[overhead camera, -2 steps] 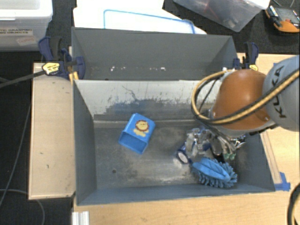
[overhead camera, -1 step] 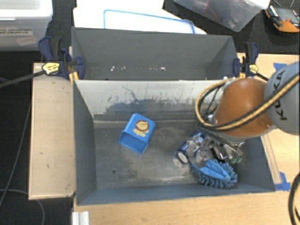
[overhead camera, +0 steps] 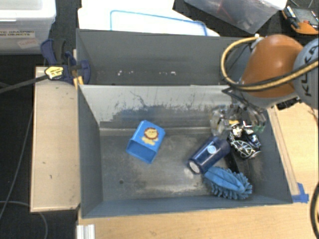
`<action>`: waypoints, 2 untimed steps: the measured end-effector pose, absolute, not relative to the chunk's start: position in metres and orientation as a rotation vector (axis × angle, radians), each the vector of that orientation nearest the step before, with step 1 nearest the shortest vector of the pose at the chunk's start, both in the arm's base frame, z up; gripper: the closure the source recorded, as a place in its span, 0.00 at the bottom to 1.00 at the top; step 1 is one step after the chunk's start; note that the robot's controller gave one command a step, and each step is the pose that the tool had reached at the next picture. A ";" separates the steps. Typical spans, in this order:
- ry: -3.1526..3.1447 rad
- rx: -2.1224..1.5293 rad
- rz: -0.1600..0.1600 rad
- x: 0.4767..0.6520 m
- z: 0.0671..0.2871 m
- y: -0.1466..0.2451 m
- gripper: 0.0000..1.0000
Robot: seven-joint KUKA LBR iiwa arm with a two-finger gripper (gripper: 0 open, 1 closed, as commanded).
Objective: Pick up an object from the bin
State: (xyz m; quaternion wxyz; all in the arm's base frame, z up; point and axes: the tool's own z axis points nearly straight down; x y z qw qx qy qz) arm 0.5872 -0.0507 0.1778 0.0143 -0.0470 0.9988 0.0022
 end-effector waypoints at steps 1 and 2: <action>3.106 -0.162 0.006 0.570 0.194 -0.055 1.00; 3.018 -0.733 -0.002 0.575 0.148 -0.010 1.00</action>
Offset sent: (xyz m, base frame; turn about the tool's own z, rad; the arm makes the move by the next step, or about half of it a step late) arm -0.0135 0.0378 -0.0277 -0.3786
